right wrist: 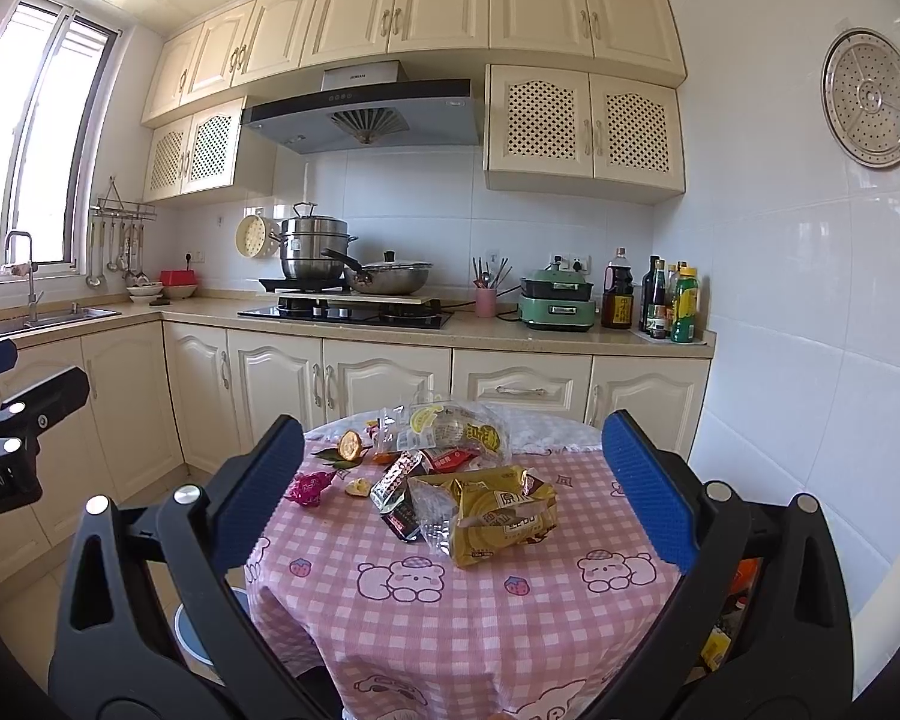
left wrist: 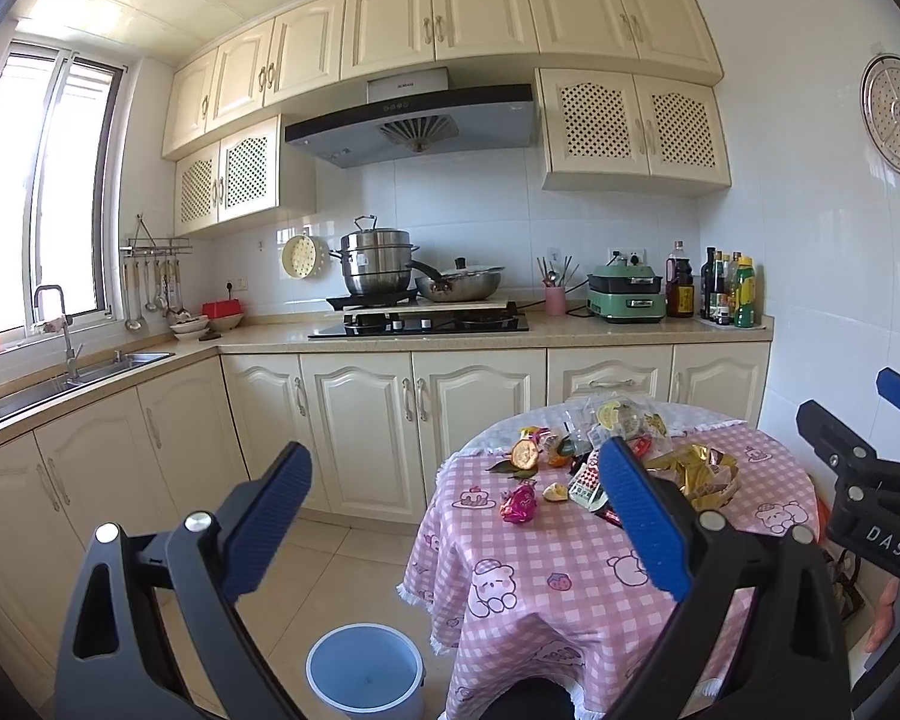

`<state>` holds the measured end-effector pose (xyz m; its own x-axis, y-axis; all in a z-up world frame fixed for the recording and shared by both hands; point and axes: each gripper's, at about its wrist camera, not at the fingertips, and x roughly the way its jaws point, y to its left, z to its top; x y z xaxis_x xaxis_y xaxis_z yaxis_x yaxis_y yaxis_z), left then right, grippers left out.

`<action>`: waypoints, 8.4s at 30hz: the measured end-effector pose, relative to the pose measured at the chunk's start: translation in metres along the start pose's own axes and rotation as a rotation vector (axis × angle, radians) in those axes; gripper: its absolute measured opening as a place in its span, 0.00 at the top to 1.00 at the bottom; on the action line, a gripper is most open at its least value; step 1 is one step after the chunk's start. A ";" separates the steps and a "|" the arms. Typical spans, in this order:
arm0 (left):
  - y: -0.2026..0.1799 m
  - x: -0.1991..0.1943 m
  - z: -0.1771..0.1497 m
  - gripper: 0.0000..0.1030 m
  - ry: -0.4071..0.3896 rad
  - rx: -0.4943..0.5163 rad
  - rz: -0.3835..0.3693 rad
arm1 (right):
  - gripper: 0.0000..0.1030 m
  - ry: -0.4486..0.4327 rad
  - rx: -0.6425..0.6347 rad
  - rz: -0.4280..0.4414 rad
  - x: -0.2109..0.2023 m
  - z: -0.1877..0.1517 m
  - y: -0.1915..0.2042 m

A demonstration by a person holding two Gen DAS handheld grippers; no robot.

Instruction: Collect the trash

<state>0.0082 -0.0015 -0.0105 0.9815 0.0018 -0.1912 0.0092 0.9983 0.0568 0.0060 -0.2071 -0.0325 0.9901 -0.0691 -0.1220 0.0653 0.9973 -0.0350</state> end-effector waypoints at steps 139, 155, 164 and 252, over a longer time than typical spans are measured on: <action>0.266 0.315 -0.232 0.64 0.714 -0.339 0.172 | 0.85 0.699 -0.185 0.627 0.336 -0.192 0.390; 0.278 0.450 -0.404 0.64 1.082 -0.415 0.061 | 0.47 1.193 -0.122 0.528 0.479 -0.390 0.415; 0.265 0.474 -0.441 0.63 1.163 -0.427 0.021 | 0.44 1.131 -0.188 0.397 0.484 -0.394 0.396; -0.112 0.283 -0.081 0.79 0.587 0.042 -0.591 | 0.39 0.677 0.319 0.086 0.306 -0.108 -0.078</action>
<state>0.2696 -0.1086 -0.1507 0.5537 -0.4806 -0.6801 0.5103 0.8412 -0.1790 0.2903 -0.3089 -0.1737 0.7075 0.1110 -0.6979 0.1258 0.9520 0.2790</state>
